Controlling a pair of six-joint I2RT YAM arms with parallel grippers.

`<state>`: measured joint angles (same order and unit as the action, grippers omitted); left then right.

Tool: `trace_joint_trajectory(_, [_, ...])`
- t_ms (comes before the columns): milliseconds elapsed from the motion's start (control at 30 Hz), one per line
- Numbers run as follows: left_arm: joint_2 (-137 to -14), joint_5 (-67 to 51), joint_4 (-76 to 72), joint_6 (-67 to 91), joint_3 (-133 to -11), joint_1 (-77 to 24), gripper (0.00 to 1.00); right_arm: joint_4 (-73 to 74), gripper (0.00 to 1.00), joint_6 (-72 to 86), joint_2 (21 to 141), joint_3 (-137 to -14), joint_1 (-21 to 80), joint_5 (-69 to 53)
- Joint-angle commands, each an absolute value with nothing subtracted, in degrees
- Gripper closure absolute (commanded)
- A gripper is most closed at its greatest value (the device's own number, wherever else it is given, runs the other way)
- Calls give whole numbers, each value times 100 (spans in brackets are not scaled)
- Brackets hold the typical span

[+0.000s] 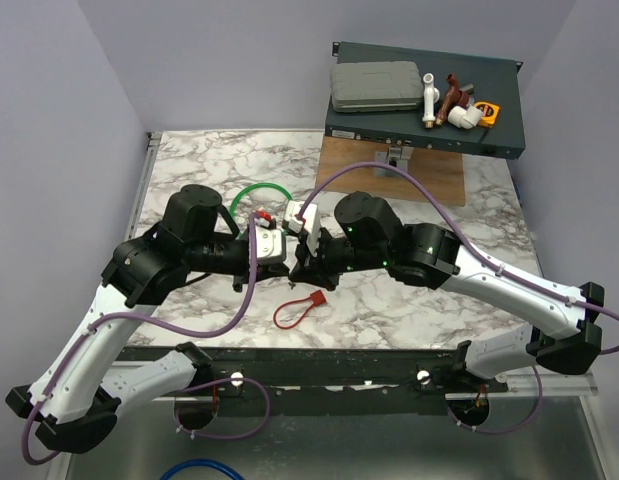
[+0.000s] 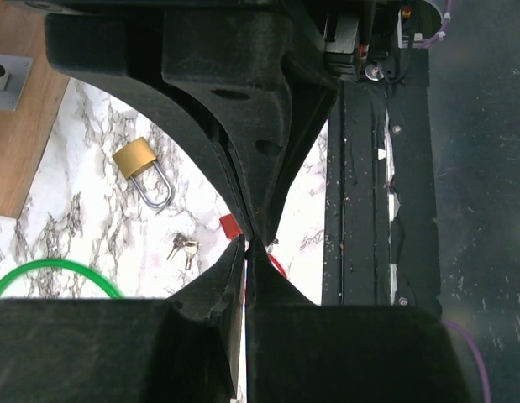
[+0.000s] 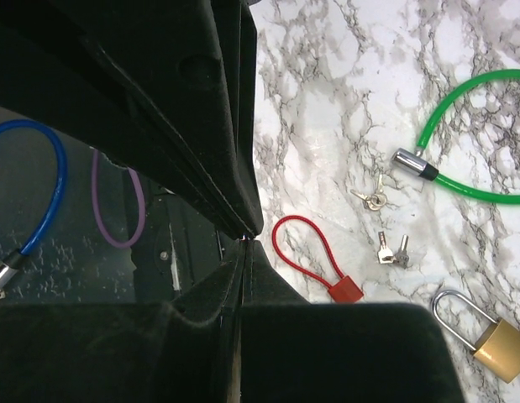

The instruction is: Unlock with the key

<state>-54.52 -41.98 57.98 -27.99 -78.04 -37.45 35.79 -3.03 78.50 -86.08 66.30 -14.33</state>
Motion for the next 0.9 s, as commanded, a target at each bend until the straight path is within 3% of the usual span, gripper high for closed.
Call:
trace_joint_trajectory(0, [-5372,-4318,5871,-2726,-7543,-3734,100,2958,99,-260,7743,-8672,6643,-1579])
trace_joint_trajectory(233, [-5322,-4402,5840,-2539,-7496,-3638,100,1938,95,-50,7104,-7888,6641,-1529])
trace_joint_trajectory(400, [-5339,-4752,5766,-2335,-7672,-3533,100,1381,76,225,6732,-7351,6644,-1310])
trace_joint_trajectory(633, [-5335,-4494,5773,-2413,-7430,-3433,100,1139,70,460,6321,-6722,6416,-748])
trace_joint_trajectory(767, [-5459,-3994,5748,-2227,-7161,-3277,99,1072,55,740,6242,-6065,6291,-296])
trace_joint_trajectory(867, [-5570,-3737,5808,-2078,-7065,-3113,64,1148,47,962,6540,-5681,6282,-197])
